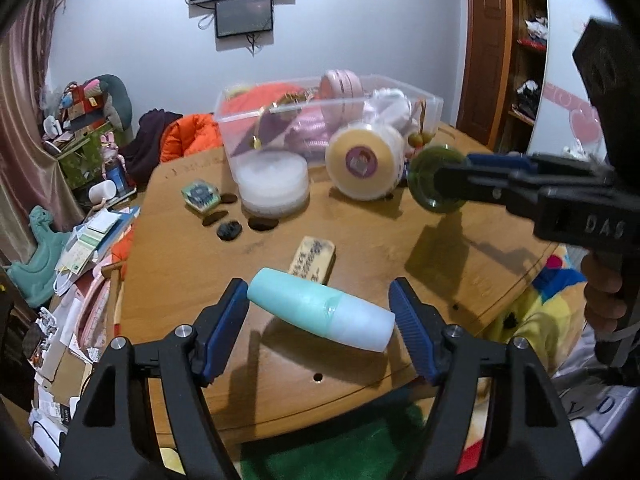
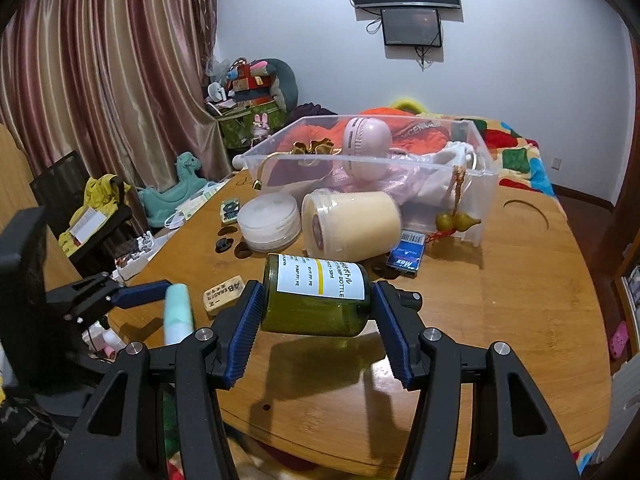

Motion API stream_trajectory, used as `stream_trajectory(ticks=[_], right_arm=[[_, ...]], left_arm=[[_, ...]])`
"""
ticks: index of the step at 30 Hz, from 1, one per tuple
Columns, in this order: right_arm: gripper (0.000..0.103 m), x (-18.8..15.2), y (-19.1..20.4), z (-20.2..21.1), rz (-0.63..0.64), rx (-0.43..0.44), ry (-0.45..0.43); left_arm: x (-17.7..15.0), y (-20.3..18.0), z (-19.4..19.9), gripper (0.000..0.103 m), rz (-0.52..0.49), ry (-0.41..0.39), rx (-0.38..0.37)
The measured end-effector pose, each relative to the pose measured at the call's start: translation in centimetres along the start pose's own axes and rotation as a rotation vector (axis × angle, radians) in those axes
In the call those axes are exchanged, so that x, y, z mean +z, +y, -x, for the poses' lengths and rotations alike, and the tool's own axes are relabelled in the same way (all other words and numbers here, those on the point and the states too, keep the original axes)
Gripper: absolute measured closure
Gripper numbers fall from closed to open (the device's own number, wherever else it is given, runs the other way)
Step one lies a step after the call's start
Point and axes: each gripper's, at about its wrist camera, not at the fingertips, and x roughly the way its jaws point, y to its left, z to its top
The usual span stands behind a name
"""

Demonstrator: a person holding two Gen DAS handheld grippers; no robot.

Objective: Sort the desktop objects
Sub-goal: 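Carry the mint-green tube and green bottle over the clear box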

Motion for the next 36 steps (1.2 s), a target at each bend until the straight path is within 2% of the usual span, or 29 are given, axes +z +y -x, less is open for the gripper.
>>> stream_trajectory(ticks=[7,13,23,36], right_arm=[[0.051,0.9,-1.0,0.7,-0.009,-0.003,-0.019],[0.051,2.1,-2.4,0.9,-0.010,-0.050,-0.035],[0.051,4.3,-4.0,1.3,-0.004,-0.096,-0.057],[0.051,8.4,-5.5,0.6,0.024,-0.112,-0.096]], left_arm=[[2.2,0.2,1.3,0.031,0.020,-0.060,0.022],[4.3,1.2,1.5,0.031,0.054,-0.100,0.003],[8.3,3.0,0.8,0.031,0.099,-0.162,-0.019],[12.8,4.5,-0.8,0.031,0.129,-0.214,-0.056]])
